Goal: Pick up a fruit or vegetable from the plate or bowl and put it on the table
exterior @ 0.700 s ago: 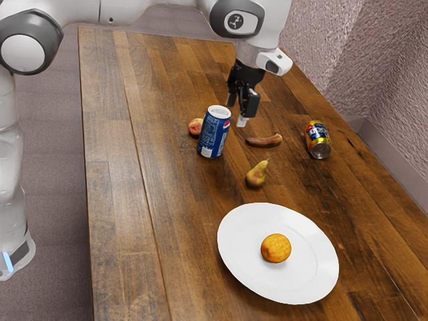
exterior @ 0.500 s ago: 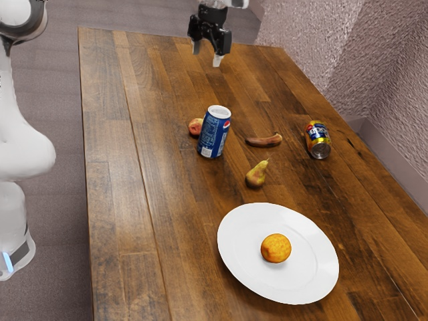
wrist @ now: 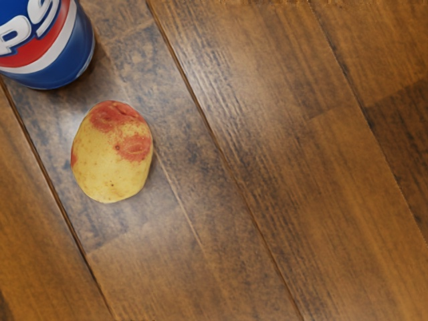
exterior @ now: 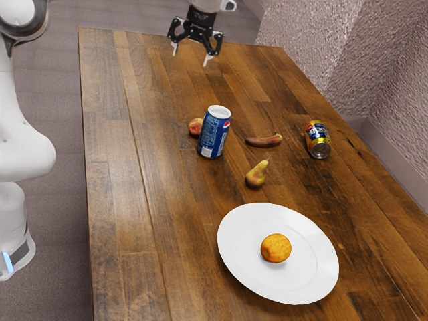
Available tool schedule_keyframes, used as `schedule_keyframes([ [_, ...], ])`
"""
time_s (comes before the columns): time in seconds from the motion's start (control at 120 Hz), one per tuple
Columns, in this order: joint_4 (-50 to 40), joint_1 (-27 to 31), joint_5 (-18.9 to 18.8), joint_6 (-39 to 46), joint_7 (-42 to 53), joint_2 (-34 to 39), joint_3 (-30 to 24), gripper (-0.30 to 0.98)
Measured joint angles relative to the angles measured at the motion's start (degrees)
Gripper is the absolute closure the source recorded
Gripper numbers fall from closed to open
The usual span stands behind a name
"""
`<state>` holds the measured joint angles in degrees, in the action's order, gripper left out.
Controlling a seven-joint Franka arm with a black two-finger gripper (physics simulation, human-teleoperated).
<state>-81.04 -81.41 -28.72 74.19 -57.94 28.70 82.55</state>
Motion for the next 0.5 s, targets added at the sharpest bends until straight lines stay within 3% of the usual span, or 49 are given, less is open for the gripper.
schedule_keyframes([
  [0.15,0.6,3.1,1.7,0.0,-6.0,-0.4,-3.4,0.00],
  [0.175,1.5,5.5,1.8,-0.1,-6.9,-0.4,-6.6,0.00],
  [0.225,2.6,12.1,2.2,-0.3,-8.5,-0.4,-18.1,0.00],
  [0.258,2.6,13.3,2.5,-0.7,-9.6,-0.7,-25.0,0.00],
  [0.333,0.5,5.5,2.7,-1.8,-12.0,-2.4,-30.3,0.00],
  [0.433,-1.1,-8.7,2.7,-2.7,-14.8,-4.1,-22.1,0.00],
  [0.5,-3.5,-13.2,2.6,-2.5,-16.4,-4.3,-19.2,0.00],
])
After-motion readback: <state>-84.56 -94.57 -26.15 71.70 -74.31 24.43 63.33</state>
